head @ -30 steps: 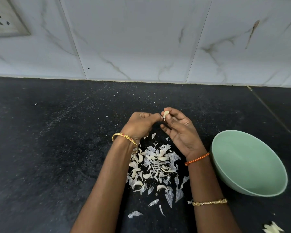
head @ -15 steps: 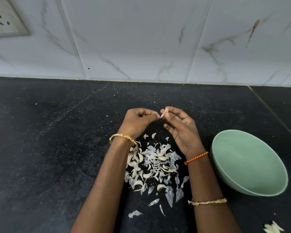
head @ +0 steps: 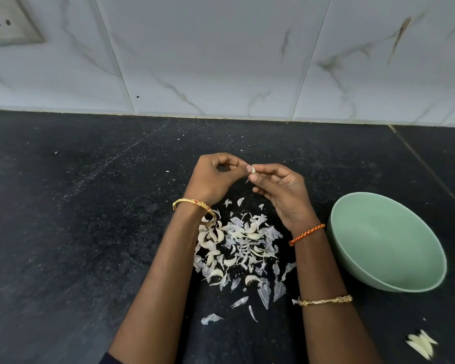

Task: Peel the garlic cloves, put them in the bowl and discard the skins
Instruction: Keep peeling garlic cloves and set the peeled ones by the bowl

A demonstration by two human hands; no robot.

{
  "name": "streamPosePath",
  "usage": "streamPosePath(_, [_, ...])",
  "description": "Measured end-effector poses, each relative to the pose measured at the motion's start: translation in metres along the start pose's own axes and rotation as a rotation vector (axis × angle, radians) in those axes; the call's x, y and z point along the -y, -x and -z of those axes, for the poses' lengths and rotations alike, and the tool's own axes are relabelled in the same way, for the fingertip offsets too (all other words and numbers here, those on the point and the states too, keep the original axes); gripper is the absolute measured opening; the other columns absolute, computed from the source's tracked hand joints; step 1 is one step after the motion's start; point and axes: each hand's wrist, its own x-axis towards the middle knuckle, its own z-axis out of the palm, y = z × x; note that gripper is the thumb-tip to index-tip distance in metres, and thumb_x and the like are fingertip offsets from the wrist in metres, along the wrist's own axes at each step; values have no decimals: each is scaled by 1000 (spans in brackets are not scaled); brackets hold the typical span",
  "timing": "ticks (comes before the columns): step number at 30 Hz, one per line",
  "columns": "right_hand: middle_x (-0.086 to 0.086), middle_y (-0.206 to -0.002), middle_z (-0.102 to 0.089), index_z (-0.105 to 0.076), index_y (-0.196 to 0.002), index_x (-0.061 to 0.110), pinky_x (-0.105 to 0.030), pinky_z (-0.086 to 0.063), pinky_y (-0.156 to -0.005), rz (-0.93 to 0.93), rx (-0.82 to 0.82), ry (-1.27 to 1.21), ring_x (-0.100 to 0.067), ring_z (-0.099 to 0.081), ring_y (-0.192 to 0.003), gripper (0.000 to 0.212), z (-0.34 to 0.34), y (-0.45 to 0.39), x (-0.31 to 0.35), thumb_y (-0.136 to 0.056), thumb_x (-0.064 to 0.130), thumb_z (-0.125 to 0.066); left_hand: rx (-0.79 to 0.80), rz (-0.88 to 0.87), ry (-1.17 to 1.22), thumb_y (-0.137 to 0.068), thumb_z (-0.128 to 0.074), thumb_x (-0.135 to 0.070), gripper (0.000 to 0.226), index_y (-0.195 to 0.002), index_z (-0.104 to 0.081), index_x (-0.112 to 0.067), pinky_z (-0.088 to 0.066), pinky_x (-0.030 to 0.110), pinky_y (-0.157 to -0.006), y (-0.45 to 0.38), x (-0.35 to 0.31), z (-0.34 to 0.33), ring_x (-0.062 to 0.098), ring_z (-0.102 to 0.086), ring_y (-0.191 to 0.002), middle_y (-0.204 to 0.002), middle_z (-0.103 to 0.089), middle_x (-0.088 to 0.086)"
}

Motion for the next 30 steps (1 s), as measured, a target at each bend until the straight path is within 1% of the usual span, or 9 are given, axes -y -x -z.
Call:
streamPosePath(2, [-1,-80,-74,-68,-87,7,-20,-55,-68,-3,0,-8,-10,-69,-77,20,1,0,0,-68,2,-72,39,-23,-43,-83,-72,-19,3,-81,-71,-17,-53,35,-81,0,1,0,22,-61,-82,-95,-68,18])
streamPosePath(4, [-2,-80,-74,-68,-85,5,-21,-57,-71,-8,-7,-22,-11,-70,-77,19,1,0,-1,-67,0,-71,63,-44,-117,-86,-69,-19,4,-82,-69,-17,-52,36,-75,-2,3,-2,20,-57,-78,-95,-67,16])
streamPosePath(8, [-4,-80,-74,-67,-85,3,-23,-57,-73,-27,6,-66,-13,-70,-78,22,3,1,1,-63,1,-71,82,-76,-183,-90,-61,-11,15,-78,-62,-19,-41,24,-59,-4,5,-8,11,-48,-65,-82,-58,-1])
streamPosePath(12, [-3,-83,-74,-67,-88,4,-21,-57,-71,-69,3,-114,-11,-70,-81,15,7,1,3,-77,-5,-66,87,-74,-41,-89,-65,-13,11,-80,-63,-20,-44,25,-66,-2,4,-10,15,-52,-71,-86,-62,4])
streamPosePath(15, [-2,-86,-74,-67,-90,5,-21,-57,-70,-81,4,-94,-10,-69,-82,14,7,0,5,-82,-6,-63,43,-70,82,-87,-65,-7,19,-88,-53,-21,-45,16,-71,0,2,-14,3,-56,-77,-84,-61,-4])
streamPosePath(20, [0,-82,-74,-67,-88,6,-22,-58,-72,-85,3,-110,-8,-69,-80,14,8,3,7,-81,-6,-64,44,9,216,-90,-59,-2,34,-93,-34,-24,-40,13,-57,2,-1,-20,-4,-54,-52,-81,-61,-3])
streamPosePath(24, [-1,-82,-74,-66,-87,5,-24,-58,-73,-79,2,-106,-9,-70,-80,15,9,3,8,-81,-8,-63,8,13,219,-89,-61,-2,38,-98,-31,-24,-48,20,-73,1,0,-23,5,-60,-70,-78,-65,-4])
streamPosePath(28, [-1,-79,-73,-66,-86,5,-24,-58,-72,-74,3,-97,-9,-70,-77,16,9,4,7,-81,-10,-63,7,75,246,-89,-61,-1,40,-96,-30,-26,-47,32,-86,0,3,-23,14,-62,-79,-83,-68,0])
streamPosePath(30, [-2,-79,-73,-66,-86,5,-25,-59,-73,-72,3,-87,-10,-70,-78,16,9,4,7,-80,-10,-63,5,97,254,-90,-59,0,40,-95,-29,-26,-46,31,-81,-1,4,-25,19,-58,-82,-84,-67,2])
